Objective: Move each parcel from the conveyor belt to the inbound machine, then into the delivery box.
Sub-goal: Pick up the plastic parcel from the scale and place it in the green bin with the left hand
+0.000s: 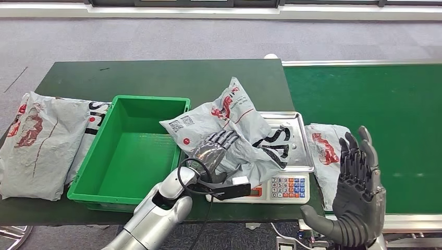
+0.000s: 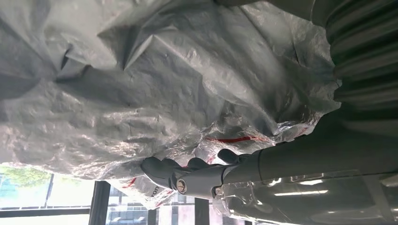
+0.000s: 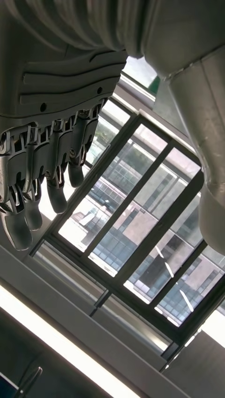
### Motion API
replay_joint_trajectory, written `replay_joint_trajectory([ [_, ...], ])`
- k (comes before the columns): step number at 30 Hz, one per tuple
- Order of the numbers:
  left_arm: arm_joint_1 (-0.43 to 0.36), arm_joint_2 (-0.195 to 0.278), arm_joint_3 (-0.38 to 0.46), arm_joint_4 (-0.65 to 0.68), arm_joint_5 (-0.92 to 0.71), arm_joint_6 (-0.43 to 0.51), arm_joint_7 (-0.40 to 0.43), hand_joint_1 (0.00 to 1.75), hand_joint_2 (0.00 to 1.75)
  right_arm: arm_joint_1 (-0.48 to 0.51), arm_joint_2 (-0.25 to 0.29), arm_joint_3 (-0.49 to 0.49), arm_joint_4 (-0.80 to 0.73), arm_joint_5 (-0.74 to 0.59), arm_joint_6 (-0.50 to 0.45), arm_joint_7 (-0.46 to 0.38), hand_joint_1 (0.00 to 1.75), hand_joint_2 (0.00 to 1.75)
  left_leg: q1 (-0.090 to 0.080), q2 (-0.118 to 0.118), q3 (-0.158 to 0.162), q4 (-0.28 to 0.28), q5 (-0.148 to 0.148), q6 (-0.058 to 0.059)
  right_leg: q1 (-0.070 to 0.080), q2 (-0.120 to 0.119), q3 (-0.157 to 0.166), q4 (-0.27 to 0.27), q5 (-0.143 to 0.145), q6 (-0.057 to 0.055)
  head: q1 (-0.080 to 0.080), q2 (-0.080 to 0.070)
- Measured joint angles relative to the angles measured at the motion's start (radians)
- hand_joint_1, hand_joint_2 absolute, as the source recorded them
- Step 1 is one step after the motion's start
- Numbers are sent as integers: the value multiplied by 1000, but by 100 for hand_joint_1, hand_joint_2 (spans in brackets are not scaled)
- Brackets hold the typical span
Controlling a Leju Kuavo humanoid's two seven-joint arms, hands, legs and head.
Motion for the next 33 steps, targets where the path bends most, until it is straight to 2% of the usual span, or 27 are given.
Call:
replay_joint_trajectory([
  [1,1,0,0,2,0,-3,-5,175,175,0,-1,0,3,-6,-2,-3,0,175,0,0,0,0,0,0,0,0,0,0,0,0,0,0],
  [7,27,13,-7,-10,-3,2,-29,175,175,-10,-4,0,24,-18,-14,-19,0,175,0,0,0,0,0,0,0,0,0,0,0,0,0,0],
  [9,46,19,-7,-38,-1,36,-40,175,175,-11,-4,0,26,-25,-29,-25,0,175,0,0,0,0,1,0,0,0,0,0,0,0,0,0],
  [13,84,30,-7,-162,2,165,-52,175,175,7,5,-4,12,-78,-59,-49,0,175,0,0,-1,0,1,0,0,0,-1,0,0,0,0,0],
  [19,115,42,-6,-276,0,194,-52,175,175,20,16,-17,0,-93,-59,-57,0,175,0,0,-1,0,1,0,0,0,-1,0,0,0,0,0],
  [31,133,51,-5,-303,13,245,-53,175,175,24,28,-39,-10,-103,-55,-68,0,175,0,0,-1,0,1,0,0,0,-1,0,0,0,0,0],
  [33,134,51,-2,-306,15,289,-51,175,175,33,28,-45,-17,-109,-68,-69,0,175,0,-1,-1,0,1,0,0,0,-1,0,0,0,0,0],
])
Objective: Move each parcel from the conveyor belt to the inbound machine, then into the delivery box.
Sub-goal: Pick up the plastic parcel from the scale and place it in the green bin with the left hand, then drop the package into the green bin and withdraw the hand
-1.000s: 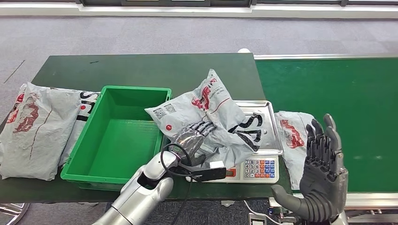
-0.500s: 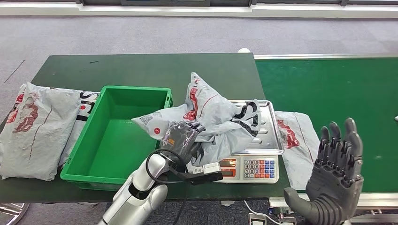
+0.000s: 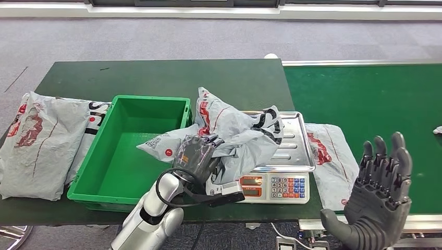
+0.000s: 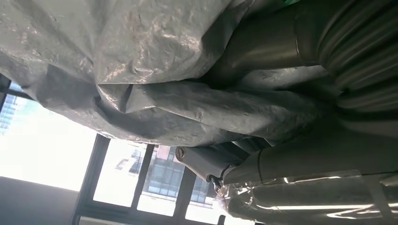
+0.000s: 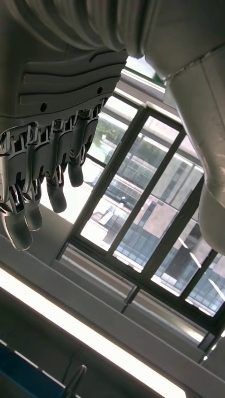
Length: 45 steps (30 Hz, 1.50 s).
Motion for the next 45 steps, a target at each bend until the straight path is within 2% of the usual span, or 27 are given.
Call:
replay_joint_trajectory([
  [7,30,11,68,-94,2,261,11,175,175,41,0,-6,-11,-22,-57,-21,0,175,0,0,0,-1,-1,0,0,1,0,0,0,0,0,0],
  [12,54,18,164,-163,-73,355,34,175,175,41,0,-6,-11,-21,-72,-15,0,175,0,0,0,-1,-1,0,0,0,0,0,-1,0,0,0],
  [19,70,18,235,-209,-109,361,36,175,175,40,0,-6,-11,-20,-74,-13,0,175,0,0,0,0,0,0,0,0,0,0,0,0,0,0],
  [22,88,0,307,-271,-151,362,7,175,175,41,1,-6,-11,-15,-79,-7,0,175,0,0,0,0,-1,0,0,1,0,0,0,0,0,0],
  [24,97,-24,396,-326,-130,363,-62,175,175,43,1,-6,-11,-12,-82,-3,0,175,0,1,0,-1,-1,0,0,1,0,0,-1,0,0,0],
  [29,114,-104,667,-402,39,357,-329,175,175,56,2,-6,-19,-10,-81,-5,0,175,0,1,0,-1,-1,0,0,1,-1,0,-1,-1,0,0],
  [31,121,-120,757,-407,70,353,-367,175,175,60,2,-6,-23,-8,-77,-4,0,175,0,2,0,-1,-1,-1,1,1,-1,0,-2,-2,0,0],
  [34,131,-139,832,-405,21,359,-346,175,175,62,3,-6,-31,0,-67,1,0,175,1,1,0,-1,-1,-1,1,0,-1,0,-2,-2,0,0],
  [39,140,-140,854,-366,-51,361,-219,175,175,64,8,-6,-45,17,-48,14,0,175,0,1,0,-1,-1,0,0,0,0,0,-1,-1,0,0],
  [45,143,-140,857,-337,-58,362,-207,175,175,66,12,-6,-54,20,-46,15,0,175,0,0,0,-1,-1,0,0,0,0,0,-1,-1,0,0],
])
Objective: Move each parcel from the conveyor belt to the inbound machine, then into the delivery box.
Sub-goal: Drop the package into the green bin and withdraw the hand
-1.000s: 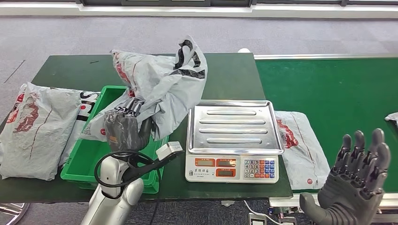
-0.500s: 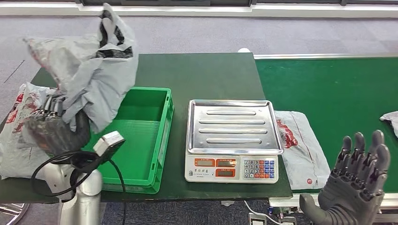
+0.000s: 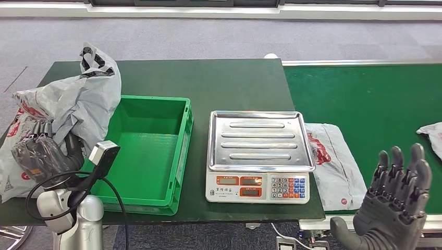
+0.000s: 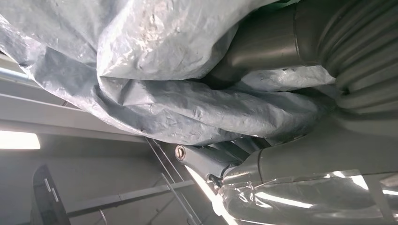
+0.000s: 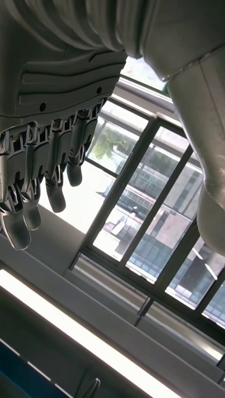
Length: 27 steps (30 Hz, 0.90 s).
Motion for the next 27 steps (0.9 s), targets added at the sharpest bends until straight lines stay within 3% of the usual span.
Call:
replay_joint_trajectory([
  [9,1,0,0,22,-5,0,8,175,175,0,1,0,-2,1,1,1,0,175,0,0,0,0,0,0,0,0,0,0,0,0,0,0],
  [15,22,11,-21,107,-41,-8,206,171,175,-2,1,0,-6,34,56,25,0,175,0,0,0,0,0,0,0,1,0,0,0,0,0,0],
  [19,65,22,-58,169,-25,-63,294,4,175,-11,0,0,-4,66,94,57,0,175,0,1,0,0,0,0,0,1,0,0,0,0,0,0],
  [21,85,25,-73,183,19,-104,295,0,175,-16,-2,0,2,79,100,75,0,175,0,1,0,0,0,0,0,1,0,0,0,0,0,0],
  [25,114,33,-113,193,139,-165,250,0,0,-32,-11,0,15,89,90,96,0,175,0,1,0,0,0,0,0,1,-1,0,0,0,0,0],
  [27,125,38,-141,186,214,-186,213,0,0,-35,-17,0,18,88,81,103,0,175,0,1,0,0,0,0,0,1,-1,0,0,0,0,0],
])
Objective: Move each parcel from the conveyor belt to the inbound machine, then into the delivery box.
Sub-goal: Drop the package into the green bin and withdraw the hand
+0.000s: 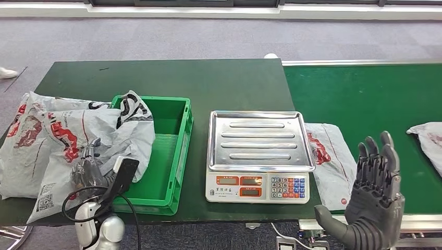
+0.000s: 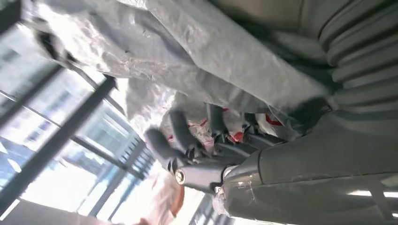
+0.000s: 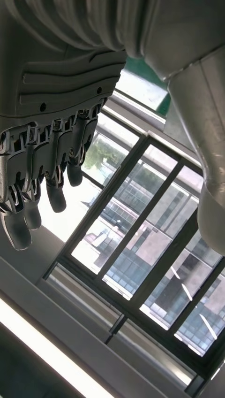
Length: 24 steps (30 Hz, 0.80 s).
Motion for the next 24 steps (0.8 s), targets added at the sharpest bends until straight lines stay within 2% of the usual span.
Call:
replay_joint_trajectory([
  [10,76,36,-148,-145,320,-38,-173,0,0,26,-15,0,1,-9,-33,-4,0,175,0,0,0,0,0,0,0,0,0,0,-1,0,0,0],
  [15,100,46,-190,-200,407,15,-244,0,0,39,-15,0,1,-10,-32,-7,0,175,0,0,0,0,0,0,0,0,0,0,-1,0,0,0],
  [18,122,47,-212,-243,482,68,-292,0,0,42,-15,-2,2,4,-28,25,0,175,0,0,0,0,0,0,0,0,0,0,-1,0,0,0],
  [24,154,49,-242,-305,520,88,-307,0,0,43,-15,-16,6,22,-24,57,0,175,0,0,0,0,0,0,0,0,0,0,-1,0,0,0],
])
